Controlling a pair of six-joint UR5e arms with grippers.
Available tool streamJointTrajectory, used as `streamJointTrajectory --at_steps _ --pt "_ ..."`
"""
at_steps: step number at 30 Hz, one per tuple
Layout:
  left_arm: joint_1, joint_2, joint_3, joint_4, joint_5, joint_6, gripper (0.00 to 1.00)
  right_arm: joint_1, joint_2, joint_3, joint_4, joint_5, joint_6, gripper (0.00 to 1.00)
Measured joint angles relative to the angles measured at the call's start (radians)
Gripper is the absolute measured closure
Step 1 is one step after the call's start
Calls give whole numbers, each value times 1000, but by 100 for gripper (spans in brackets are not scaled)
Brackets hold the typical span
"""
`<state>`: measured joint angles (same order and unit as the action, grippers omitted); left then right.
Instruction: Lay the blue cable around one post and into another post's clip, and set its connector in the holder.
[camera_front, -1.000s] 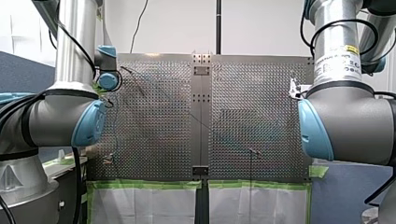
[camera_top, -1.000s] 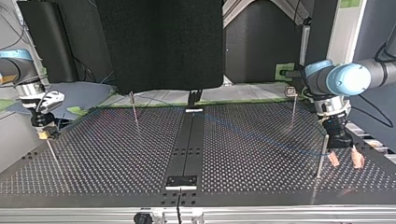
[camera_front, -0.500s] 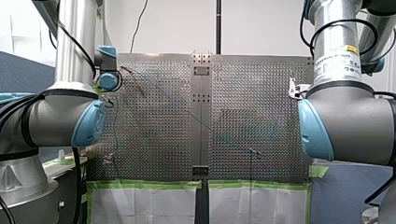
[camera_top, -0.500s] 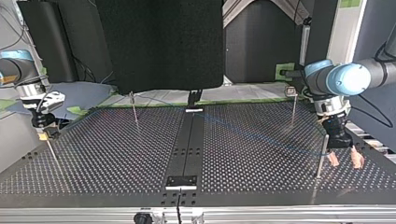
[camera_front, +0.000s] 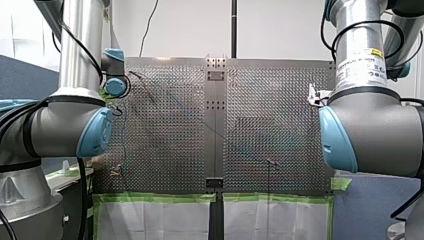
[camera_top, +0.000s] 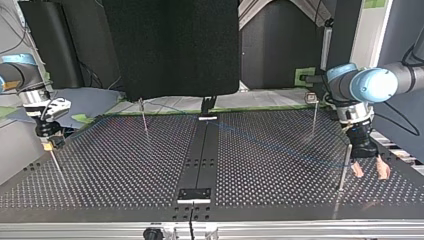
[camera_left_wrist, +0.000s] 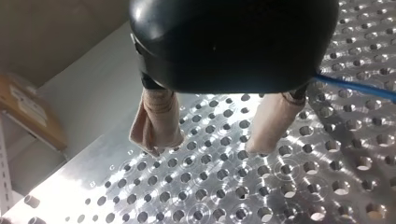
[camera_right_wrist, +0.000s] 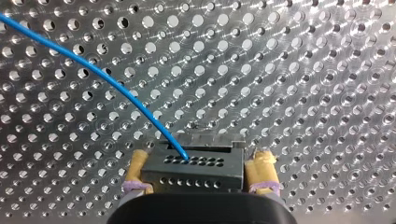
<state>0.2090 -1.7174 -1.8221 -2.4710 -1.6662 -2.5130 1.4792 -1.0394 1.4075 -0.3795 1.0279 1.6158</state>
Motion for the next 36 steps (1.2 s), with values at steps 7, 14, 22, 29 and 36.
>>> streamJointTrajectory --at_steps 7,14,22,29,36 --pt "1 2 0 -8 -1 -27 0 0 0 0 -1 1 1 11" --pt "0 6 0 -37 28 -55 0 0 0 0 -1 3 2 11" --pt "-6 7 -1 -94 87 -103 0 -1 0 0 -1 2 2 11" --pt "-11 26 -26 -163 67 -61 0 0 0 0 8 1 1 11" --pt "-10 81 -50 -191 53 -52 0 -1 0 0 13 1 -2 11"
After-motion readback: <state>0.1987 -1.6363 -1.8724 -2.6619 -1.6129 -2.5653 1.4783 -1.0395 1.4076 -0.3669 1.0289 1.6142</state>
